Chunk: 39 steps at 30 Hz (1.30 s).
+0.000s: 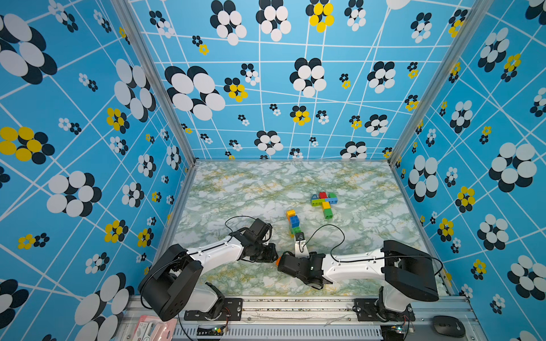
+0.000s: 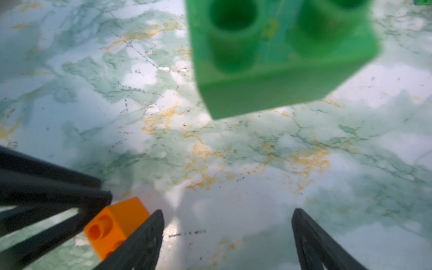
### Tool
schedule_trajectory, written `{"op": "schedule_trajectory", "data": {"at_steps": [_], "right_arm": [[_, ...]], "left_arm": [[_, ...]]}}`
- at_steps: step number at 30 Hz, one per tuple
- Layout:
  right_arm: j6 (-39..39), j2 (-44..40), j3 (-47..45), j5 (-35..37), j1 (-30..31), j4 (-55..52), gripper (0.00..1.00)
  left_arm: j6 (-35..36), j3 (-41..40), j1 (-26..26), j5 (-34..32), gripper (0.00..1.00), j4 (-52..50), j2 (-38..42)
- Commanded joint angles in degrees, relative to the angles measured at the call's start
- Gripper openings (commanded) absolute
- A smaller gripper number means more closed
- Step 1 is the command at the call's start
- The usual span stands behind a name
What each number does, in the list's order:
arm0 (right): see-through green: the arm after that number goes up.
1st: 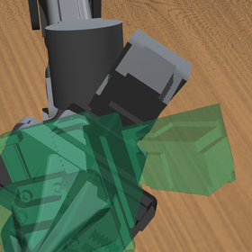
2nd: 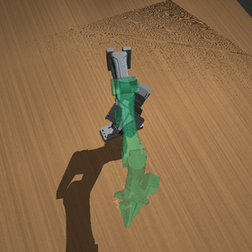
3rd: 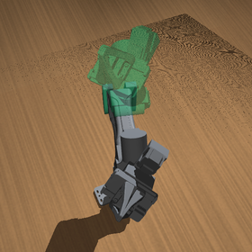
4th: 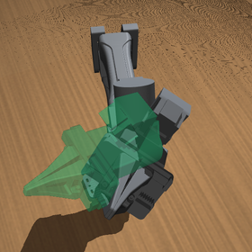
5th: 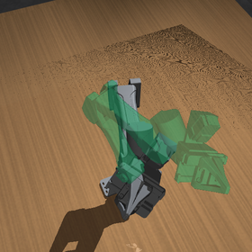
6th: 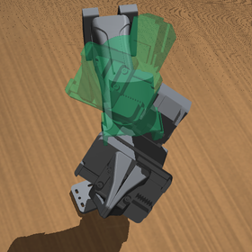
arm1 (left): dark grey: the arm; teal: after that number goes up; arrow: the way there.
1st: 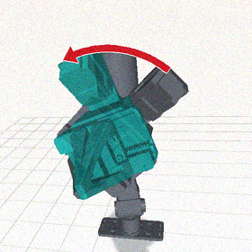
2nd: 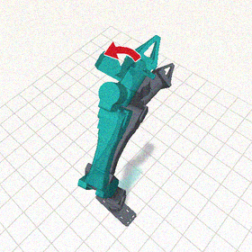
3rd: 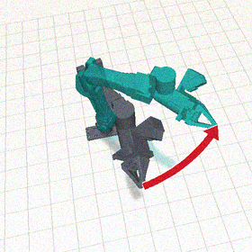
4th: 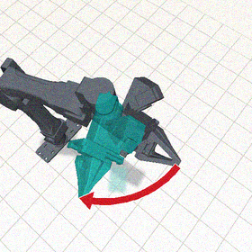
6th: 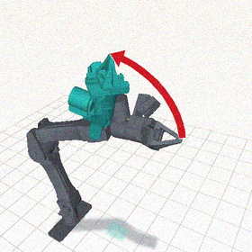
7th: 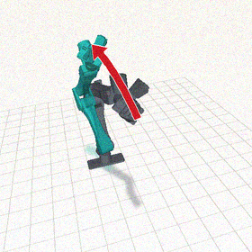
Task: Assemble a fork with lego
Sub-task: Adjust the lego brick at the center of the board, then pick up the lego brick from the center of the board.
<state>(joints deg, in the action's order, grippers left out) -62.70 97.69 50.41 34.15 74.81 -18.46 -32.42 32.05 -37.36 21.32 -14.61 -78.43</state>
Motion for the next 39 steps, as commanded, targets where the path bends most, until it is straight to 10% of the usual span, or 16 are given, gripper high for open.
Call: {"op": "schedule_trajectory", "data": {"at_steps": [1,12,18,39], "right_arm": [[-7.6,-1.8,-0.6,3.0,0.0,-7.8,0.87],[-18.4,-6.5,3.8,6.9,8.6,-16.5,0.83],[-23.0,1.9,15.4,4.3,10.4,-21.3,0.81],[-35.2,18.7,32.8,0.2,6.8,-29.5,0.71]], "left_arm": [[-2.0,-3.3,-0.7,-1.8,0.29,-3.7,2.6],[-4.3,-8.6,-0.7,-0.8,0.29,-6.1,20.5],[-7.6,-10.5,13.6,0.7,0.37,-10.0,34.2],[-9.3,-9.7,29.0,-3.6,0.51,-14.6,41.9]]}}
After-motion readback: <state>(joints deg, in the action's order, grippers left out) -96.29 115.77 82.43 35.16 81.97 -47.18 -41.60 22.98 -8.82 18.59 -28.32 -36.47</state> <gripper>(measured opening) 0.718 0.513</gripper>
